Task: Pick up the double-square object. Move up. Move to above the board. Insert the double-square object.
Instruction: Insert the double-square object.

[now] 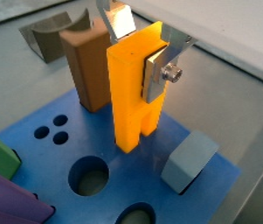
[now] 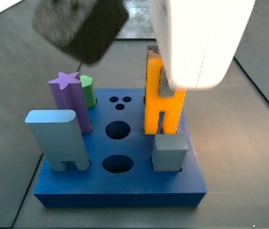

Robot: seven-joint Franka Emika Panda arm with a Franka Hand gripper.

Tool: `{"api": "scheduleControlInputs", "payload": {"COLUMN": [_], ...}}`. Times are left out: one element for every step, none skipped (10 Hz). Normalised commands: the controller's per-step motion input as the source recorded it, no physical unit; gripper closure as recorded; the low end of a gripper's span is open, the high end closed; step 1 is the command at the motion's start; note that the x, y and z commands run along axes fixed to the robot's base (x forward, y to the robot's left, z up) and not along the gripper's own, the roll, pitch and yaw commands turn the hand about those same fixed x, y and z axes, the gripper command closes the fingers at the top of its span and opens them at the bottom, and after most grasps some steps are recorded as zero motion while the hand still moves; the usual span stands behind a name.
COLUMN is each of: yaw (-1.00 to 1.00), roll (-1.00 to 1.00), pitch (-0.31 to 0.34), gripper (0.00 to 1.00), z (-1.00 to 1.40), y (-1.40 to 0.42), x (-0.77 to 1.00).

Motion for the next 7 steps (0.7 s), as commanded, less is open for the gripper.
{"api": "scheduleControlInputs", "payload": {"yaw": [-0.11,-0.09,-0.09,-0.07,0.00,0.00,0.00], "roll": [0.00,-0.04,0.00,0.00,0.00,0.01,0.00], "pitch": [0.000,0.000,0.009,0.000,0.000,0.000,0.000], "gripper": [1.00,1.00,1.00,1.00,1.00,1.00,1.00], "z": [-0.63,-0.49,-0.30,-0.13,0.00,0.00,0.00], "y": [-0.08,0.00,0.00,0.00,0.00,0.00,0.00], "x": [0.00,0.00,0.00,0.03,0.03,0.00,0.00]}}
